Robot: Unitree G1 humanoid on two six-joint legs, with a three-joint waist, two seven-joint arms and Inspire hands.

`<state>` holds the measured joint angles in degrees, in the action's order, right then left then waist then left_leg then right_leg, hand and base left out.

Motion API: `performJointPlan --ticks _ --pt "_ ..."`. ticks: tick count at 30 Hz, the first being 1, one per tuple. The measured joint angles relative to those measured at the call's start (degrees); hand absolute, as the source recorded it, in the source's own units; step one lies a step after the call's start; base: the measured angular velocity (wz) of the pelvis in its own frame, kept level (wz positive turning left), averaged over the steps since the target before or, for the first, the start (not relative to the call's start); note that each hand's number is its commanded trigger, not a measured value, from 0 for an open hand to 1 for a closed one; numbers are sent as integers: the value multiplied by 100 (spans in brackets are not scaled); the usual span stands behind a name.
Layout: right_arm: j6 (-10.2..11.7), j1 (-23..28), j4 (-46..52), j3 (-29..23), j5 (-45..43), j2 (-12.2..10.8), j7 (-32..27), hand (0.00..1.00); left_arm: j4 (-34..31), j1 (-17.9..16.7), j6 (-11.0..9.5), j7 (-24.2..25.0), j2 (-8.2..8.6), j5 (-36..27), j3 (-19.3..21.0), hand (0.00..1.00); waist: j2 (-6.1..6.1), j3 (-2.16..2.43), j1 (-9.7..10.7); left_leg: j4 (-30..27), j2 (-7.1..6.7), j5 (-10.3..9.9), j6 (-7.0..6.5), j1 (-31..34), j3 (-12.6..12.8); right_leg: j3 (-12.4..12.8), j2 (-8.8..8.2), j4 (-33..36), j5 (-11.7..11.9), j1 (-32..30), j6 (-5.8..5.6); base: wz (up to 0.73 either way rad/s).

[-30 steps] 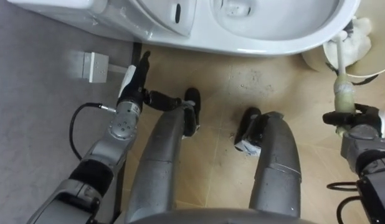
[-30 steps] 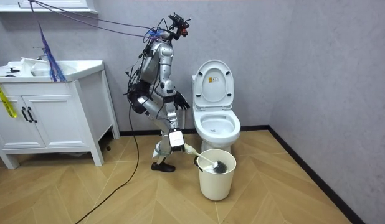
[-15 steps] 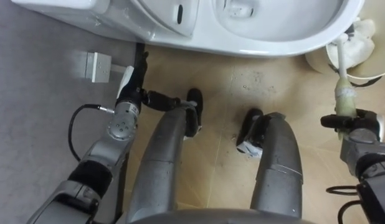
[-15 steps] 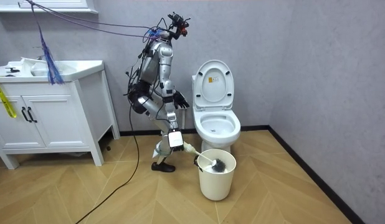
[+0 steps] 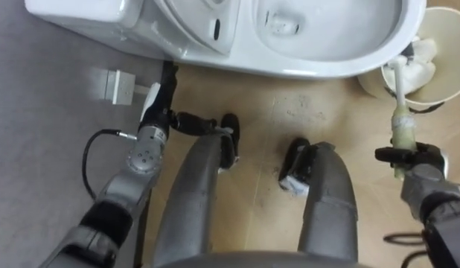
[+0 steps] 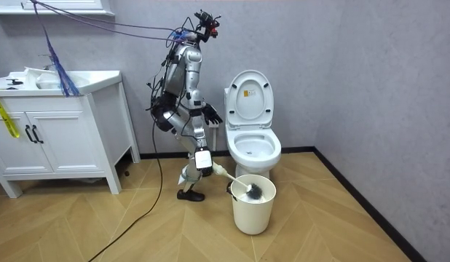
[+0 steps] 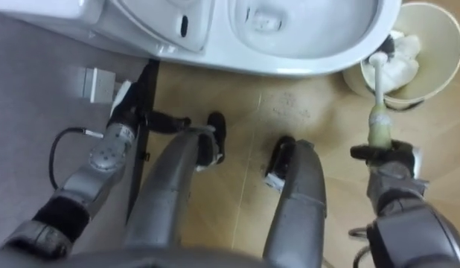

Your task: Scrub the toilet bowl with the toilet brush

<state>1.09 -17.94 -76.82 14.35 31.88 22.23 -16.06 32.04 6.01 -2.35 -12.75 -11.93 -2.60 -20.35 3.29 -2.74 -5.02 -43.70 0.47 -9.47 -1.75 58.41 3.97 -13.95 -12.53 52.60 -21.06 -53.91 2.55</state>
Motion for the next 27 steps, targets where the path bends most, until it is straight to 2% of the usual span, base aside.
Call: performJointPlan --ticks 6,9,11,14,17,19,21,27 --pt "-6 255 -22 -172 406 -64 141 100 40 -361 -11 -28 -115 109 229 0 -14 5 36 513 -12 8 8 -840 37 -81 57 -563 51 890 -92 4" --pt "15 367 48 -484 646 -184 162 100 52 -491 -73 -77 -220 117 234 0 -36 20 104 698 -8 8 7 -1269 69 -210 55 -824 32 1389 -127 14" --pt "19 419 81 -618 664 -237 168 100 70 -560 -95 -101 -230 266 339 0 -60 28 157 830 3 9 7 -1528 98 -271 68 -998 32 1686 -143 11" --pt "18 576 86 -673 679 -333 181 100 244 -768 -202 -124 -240 476 497 0 -190 113 162 1150 2 15 18 -2032 139 -331 75 -1341 58 2186 -184 0" --pt "18 903 229 -821 705 -444 239 100 427 -1073 -215 -106 -245 568 720 0 -291 175 199 1503 0 27 37 -2668 88 -395 183 -1873 138 2902 -252 6" --pt "26 1259 508 -1023 571 -449 241 100 366 -1462 -275 -91 -253 701 913 0 -315 198 233 1718 -6 26 38 -3110 56 -511 267 -2276 192 3467 -328 12" --pt "34 1477 752 -1130 554 -450 235 100 290 -1764 -308 -76 -269 702 1127 0 -343 203 310 1856 -20 24 39 -3373 56 -564 293 -2525 240 3784 -368 8" --pt "87 2048 1452 -1131 190 -523 252 100 266 -2452 -385 -69 -274 683 1577 0 -460 209 300 2137 -25 -93 92 -4152 63 -630 426 -3190 342 4681 -445 0"
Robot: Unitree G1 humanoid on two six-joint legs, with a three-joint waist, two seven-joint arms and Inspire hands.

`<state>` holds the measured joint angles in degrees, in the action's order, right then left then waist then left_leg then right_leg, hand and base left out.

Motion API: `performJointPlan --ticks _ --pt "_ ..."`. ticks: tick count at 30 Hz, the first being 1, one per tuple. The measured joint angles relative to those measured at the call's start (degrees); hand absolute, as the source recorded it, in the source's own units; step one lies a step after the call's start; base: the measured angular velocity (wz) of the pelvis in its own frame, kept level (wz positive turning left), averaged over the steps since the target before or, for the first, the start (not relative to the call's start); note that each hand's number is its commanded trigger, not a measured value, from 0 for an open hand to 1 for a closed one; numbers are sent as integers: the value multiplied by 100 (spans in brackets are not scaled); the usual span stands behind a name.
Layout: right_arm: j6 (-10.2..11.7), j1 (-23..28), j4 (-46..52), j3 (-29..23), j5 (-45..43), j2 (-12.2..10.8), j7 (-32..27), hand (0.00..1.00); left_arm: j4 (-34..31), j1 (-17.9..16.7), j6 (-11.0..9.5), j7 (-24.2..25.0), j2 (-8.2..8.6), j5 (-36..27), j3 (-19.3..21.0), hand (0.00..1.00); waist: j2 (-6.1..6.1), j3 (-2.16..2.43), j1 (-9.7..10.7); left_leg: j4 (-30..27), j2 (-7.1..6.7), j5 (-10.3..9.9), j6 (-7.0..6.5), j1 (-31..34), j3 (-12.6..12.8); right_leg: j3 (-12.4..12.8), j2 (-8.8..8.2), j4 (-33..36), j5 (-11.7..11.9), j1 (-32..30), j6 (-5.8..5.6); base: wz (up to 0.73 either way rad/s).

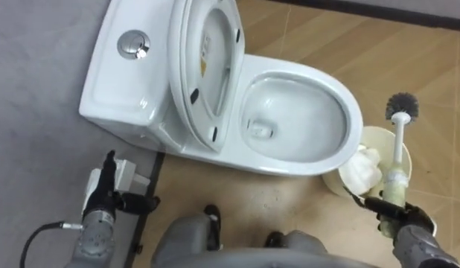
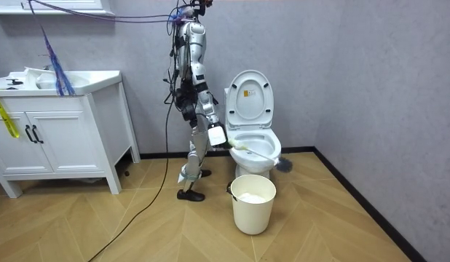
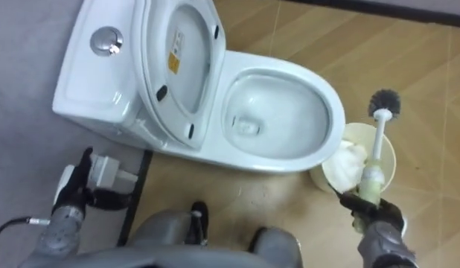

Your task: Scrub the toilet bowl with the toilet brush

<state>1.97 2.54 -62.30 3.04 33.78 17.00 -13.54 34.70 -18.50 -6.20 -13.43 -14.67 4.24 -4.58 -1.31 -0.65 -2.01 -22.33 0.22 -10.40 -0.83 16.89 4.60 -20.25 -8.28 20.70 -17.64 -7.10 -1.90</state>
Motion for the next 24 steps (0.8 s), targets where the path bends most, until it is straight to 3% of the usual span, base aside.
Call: performJointPlan --ticks 6,9,13,16,24 --pt "8 411 545 -30 -1221 -75 0 100 -104 -587 -66 10 114 46 432 0 -122 33 -14 265 -24 -59 55 -667 23 -36 99 -462 77 761 -25 -1" --pt "18 616 1017 31 -1853 -119 3 100 -248 -704 -71 -44 203 285 570 0 -144 62 -45 311 -9 -81 87 -835 12 -49 142 -603 86 952 -10 0" --pt "117 652 1167 51 -2399 -205 53 100 -523 -748 -129 -223 355 700 576 0 -157 66 -145 357 -16 -81 89 -997 -28 -143 160 -715 100 1182 -5 9" --pt "242 622 1183 78 -2846 -233 51 100 -1372 -789 -178 -444 376 1217 619 0 -161 66 -318 357 -20 -83 93 -993 -70 -197 174 -717 102 1220 -8 9" --pt "442 336 613 333 -3806 -380 183 100 -2846 -551 -449 -1098 374 2521 669 0 -209 51 -546 310 -94 -81 91 -879 -289 -368 143 -703 101 1220 -34 13"
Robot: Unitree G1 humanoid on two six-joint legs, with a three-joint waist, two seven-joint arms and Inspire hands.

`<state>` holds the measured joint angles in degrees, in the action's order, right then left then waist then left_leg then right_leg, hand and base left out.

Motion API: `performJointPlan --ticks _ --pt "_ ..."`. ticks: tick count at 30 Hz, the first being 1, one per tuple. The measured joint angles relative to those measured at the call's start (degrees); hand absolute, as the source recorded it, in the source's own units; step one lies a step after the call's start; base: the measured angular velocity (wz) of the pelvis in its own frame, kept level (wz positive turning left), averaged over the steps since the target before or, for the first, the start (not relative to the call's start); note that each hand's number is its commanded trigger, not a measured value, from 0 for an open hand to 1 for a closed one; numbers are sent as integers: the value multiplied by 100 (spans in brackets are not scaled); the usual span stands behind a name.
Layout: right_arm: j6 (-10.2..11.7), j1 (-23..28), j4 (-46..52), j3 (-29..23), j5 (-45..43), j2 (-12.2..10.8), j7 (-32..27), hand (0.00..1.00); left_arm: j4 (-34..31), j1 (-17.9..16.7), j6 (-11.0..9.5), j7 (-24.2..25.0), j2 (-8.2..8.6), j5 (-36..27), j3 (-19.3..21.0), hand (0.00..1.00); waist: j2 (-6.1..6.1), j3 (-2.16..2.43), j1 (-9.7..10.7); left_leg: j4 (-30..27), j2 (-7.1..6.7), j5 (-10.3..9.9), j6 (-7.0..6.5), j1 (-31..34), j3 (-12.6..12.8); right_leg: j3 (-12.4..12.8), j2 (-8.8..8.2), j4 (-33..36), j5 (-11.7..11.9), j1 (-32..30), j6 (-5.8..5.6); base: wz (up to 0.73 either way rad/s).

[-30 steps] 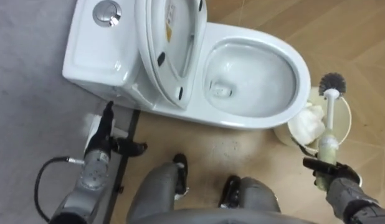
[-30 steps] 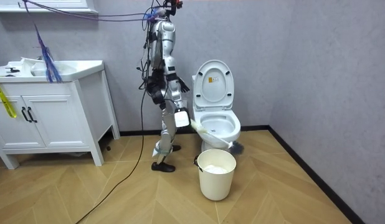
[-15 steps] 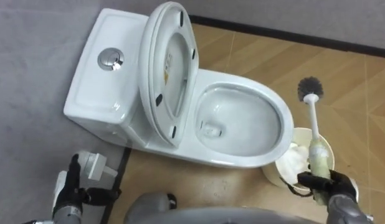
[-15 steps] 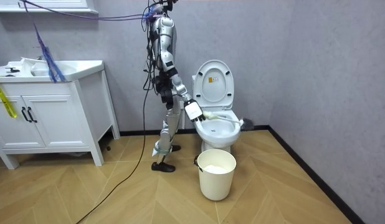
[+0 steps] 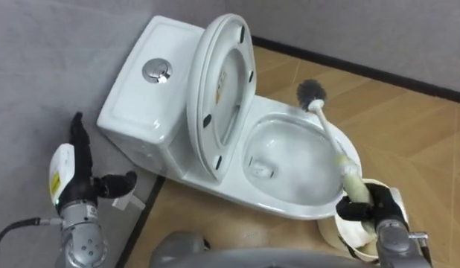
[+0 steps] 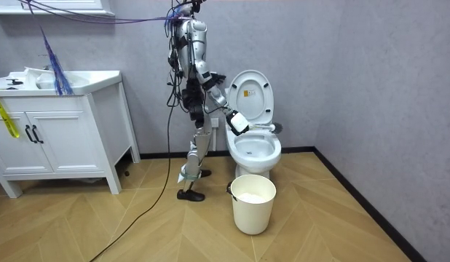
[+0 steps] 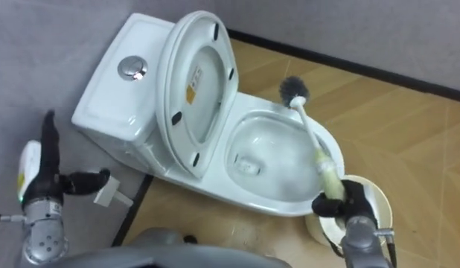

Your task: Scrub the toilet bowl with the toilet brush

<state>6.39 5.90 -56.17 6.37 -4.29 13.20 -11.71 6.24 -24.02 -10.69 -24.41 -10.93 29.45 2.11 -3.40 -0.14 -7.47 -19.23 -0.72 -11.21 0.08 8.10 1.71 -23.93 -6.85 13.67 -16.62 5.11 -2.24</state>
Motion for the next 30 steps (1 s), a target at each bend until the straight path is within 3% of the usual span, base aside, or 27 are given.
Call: performJointPlan --ticks 6,11,16,24,30 --pt "113 -130 -795 155 -319 0 297 100 -719 406 -70 -91 -1 410 -32 0 11 -3 -10 -80 -23 0 0 125 -113 -99 11 -11 5 -16 -2 12" --pt "96 -170 -1390 234 -237 11 319 100 -887 835 -180 -349 -7 627 -64 0 43 -13 24 -47 -33 0 0 136 -175 -124 23 -12 5 -25 -2 2" --pt "91 -202 -1995 241 -310 29 425 100 -1068 846 -185 -421 -61 649 -284 0 38 -13 204 -51 -51 1 -2 146 -204 -74 18 -7 5 -35 -2 0" --pt "-52 -205 -2259 73 -558 59 564 100 -1139 809 -188 -289 -143 772 -338 0 -13 -5 305 -9 -49 4 -5 131 -137 32 -4 5 6 -111 -4 -8" --pt "-273 -256 -2114 -73 -988 82 760 100 -567 780 -95 -1 -216 735 -572 0 -14 -7 397 -16 -48 3 -6 92 -102 59 3 -15 15 -60 -14 -1"
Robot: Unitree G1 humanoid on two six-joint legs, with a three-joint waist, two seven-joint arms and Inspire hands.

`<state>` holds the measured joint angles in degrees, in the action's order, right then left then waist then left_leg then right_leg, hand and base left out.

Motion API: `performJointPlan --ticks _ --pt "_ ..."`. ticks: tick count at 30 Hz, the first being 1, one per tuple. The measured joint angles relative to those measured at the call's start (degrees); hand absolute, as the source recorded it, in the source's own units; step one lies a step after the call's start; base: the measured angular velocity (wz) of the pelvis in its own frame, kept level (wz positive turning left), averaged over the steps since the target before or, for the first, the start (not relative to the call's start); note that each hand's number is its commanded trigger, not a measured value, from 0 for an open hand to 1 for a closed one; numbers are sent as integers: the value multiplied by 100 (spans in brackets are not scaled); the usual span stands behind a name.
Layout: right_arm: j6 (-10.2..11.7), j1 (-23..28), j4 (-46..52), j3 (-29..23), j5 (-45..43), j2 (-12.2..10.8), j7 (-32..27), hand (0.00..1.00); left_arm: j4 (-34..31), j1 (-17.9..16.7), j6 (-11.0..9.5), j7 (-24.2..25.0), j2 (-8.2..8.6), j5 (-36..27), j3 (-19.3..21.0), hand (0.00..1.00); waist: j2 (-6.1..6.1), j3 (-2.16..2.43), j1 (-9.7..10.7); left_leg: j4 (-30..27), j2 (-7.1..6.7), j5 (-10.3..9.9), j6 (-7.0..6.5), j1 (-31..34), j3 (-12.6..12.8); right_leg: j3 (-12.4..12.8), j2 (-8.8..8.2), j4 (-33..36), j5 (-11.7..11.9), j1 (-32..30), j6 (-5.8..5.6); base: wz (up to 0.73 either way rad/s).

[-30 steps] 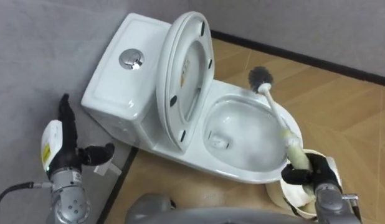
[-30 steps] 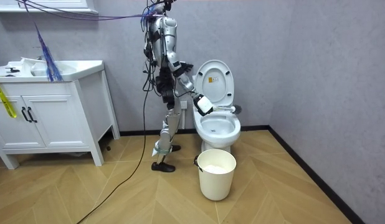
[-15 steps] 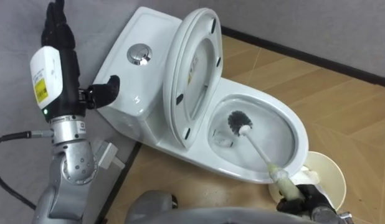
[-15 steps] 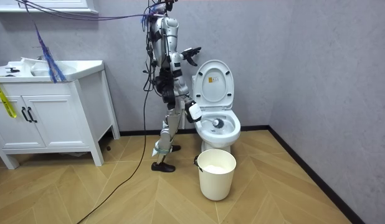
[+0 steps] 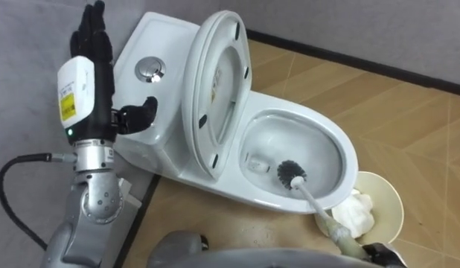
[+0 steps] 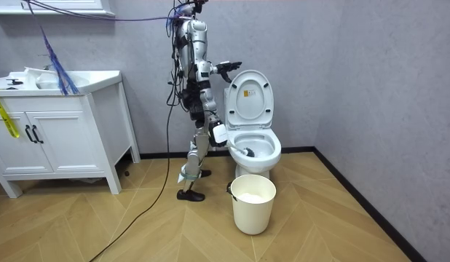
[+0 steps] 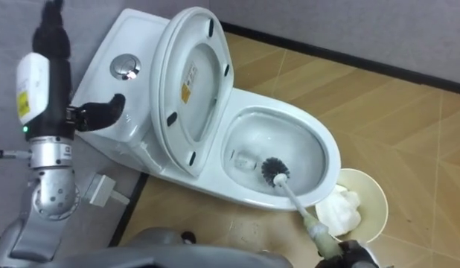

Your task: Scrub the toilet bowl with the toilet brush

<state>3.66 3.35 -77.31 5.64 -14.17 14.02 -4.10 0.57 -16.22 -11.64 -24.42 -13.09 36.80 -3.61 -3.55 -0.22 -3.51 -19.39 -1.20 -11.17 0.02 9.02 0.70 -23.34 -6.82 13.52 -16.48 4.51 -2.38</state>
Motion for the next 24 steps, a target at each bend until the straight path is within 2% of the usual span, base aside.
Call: performJointPlan --ticks 4,7,8,12,14,16,18,19,22,24 --pt "-29 -34 182 -20 -244 55 5 100 522 25 41 111 -24 1 -52 0 46 2 4 -12 23 0 0 51 15 0 7 35 6 -66 11 -2" --pt "-175 -207 192 -2 -338 95 2 100 1095 49 114 283 -55 -40 -192 0 104 2 -28 -25 57 -2 -1 124 85 50 -3 145 5 -200 12 -7" --pt "-189 -253 202 -1 -376 112 -1 100 1152 48 144 329 -56 -59 -231 0 121 7 -28 -39 60 -2 -1 176 85 55 -3 166 5 -263 13 -11" --pt "-183 -528 227 -1 -497 297 -31 100 1252 60 170 611 -95 -243 -353 0 158 -26 -144 -176 92 13 -25 513 99 154 -22 378 7 -665 19 -8" --pt "-201 -739 256 0 -731 450 -31 100 1288 198 103 664 -146 -246 -354 0 201 -56 -186 -295 142 15 -32 727 121 188 -42 562 7 -881 19 -5" --pt "-151 -1106 249 117 -1110 702 -99 100 1672 477 -95 691 -193 -240 -439 0 258 -96 -189 -415 134 56 -90 1028 133 162 -95 769 -2 -1195 33 2" --pt "-121 -1313 233 236 -1231 875 -216 100 1851 709 -248 708 -245 -254 -516 0 346 -89 -310 -504 129 73 -118 1256 98 131 -137 951 -8 -1460 39 3" --pt "-115 -1484 203 328 -1288 974 -258 100 1885 826 -280 712 -340 -318 -638 0 334 -127 -359 -570 128 85 -136 1399 97 141 -185 1072 -27 -1629 60 -4" --pt "-120 -1892 260 392 -1665 1172 -404 100 1944 1090 -427 704 -435 -477 -696 0 368 -143 -498 -789 110 104 -171 1842 134 210 -284 1479 -106 -2163 95 -10" --pt "-122 -2092 308 497 -1769 1296 -501 100 1980 1285 -490 699 -435 -558 -733 0 391 -144 -572 -978 115 112 -188 2140 162 251 -337 1778 -139 -2501 114 -6"
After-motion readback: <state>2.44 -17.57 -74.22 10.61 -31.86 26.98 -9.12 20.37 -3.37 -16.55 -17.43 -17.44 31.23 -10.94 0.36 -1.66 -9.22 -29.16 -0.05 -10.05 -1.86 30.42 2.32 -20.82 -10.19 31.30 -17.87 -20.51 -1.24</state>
